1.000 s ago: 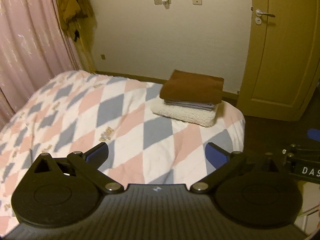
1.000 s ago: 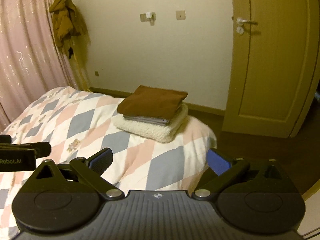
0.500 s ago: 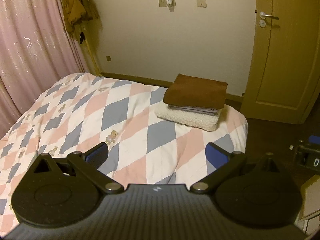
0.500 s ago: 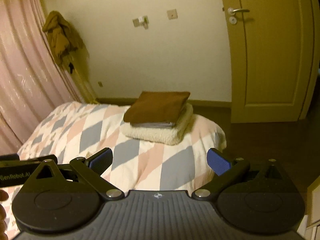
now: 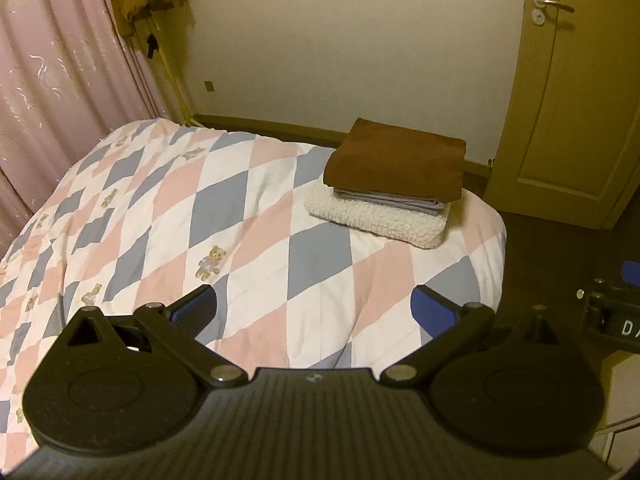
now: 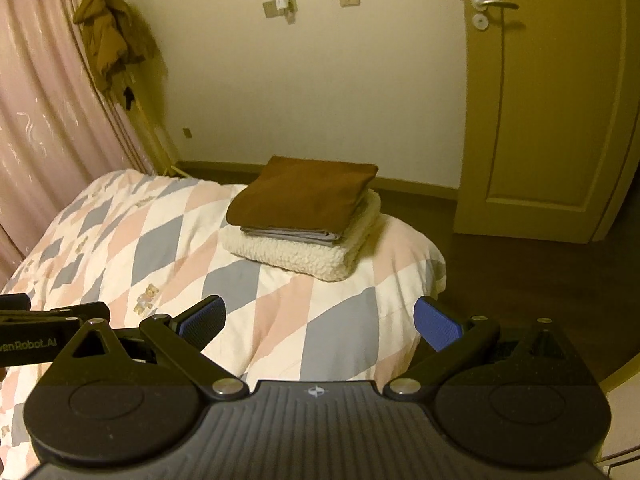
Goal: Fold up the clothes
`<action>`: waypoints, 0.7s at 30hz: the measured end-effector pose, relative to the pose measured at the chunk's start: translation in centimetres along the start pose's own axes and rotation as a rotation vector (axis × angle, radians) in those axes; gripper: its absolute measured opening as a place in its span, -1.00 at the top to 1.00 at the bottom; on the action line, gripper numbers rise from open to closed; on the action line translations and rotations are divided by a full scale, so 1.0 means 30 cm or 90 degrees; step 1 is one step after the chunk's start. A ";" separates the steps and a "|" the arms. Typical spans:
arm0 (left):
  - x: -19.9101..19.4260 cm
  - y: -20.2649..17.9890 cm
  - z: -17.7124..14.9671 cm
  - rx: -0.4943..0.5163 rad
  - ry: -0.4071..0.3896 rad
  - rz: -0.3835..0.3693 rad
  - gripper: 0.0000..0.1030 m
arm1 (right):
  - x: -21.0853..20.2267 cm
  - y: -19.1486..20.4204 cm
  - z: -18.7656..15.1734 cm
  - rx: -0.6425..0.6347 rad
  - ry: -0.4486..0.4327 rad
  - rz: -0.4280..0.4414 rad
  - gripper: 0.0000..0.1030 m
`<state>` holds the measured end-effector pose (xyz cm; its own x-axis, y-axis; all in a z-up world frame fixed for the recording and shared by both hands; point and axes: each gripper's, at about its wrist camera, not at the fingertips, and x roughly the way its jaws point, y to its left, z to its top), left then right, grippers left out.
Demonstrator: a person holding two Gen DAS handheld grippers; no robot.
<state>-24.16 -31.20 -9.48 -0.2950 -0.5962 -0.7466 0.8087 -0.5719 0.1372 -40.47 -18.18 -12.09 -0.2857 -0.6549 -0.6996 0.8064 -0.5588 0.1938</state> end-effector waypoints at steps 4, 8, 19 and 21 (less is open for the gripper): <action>0.069 -0.001 0.046 -0.002 0.013 -0.007 -0.98 | 0.070 0.001 0.042 -0.005 0.018 -0.003 -1.00; 0.144 -0.004 0.085 -0.012 0.038 -0.014 -0.98 | 0.135 -0.001 0.080 -0.016 0.034 -0.013 -1.00; 0.292 -0.045 0.178 -0.028 0.081 -0.035 -0.98 | 0.276 -0.039 0.166 -0.031 0.077 -0.019 -1.00; 0.313 -0.058 0.197 -0.031 0.087 -0.035 -0.98 | 0.295 -0.054 0.187 -0.032 0.081 -0.019 -1.00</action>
<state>-31.33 -39.14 -12.88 -0.2700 -0.4813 -0.8339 0.8182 -0.5713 0.0648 -47.20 -25.93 -14.75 -0.2449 -0.5665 -0.7868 0.8240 -0.5493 0.1391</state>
